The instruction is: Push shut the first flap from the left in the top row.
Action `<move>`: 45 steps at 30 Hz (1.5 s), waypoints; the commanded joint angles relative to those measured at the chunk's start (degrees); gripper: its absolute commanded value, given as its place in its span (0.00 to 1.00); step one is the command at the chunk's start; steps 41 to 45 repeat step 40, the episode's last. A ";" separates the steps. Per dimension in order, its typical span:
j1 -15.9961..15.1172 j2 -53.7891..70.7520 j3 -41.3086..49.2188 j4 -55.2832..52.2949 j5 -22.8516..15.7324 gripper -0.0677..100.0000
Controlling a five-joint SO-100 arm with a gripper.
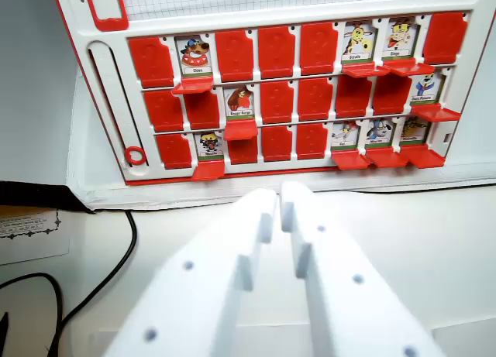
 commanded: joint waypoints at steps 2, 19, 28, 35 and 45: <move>1.05 8.09 -5.27 4.39 -4.48 0.00; 1.67 6.42 -13.97 12.48 -9.84 0.00; 1.41 6.15 -14.59 10.81 -8.70 0.00; 1.49 6.33 -14.06 11.16 -7.91 0.00; 1.58 6.42 -13.80 10.81 -7.47 0.00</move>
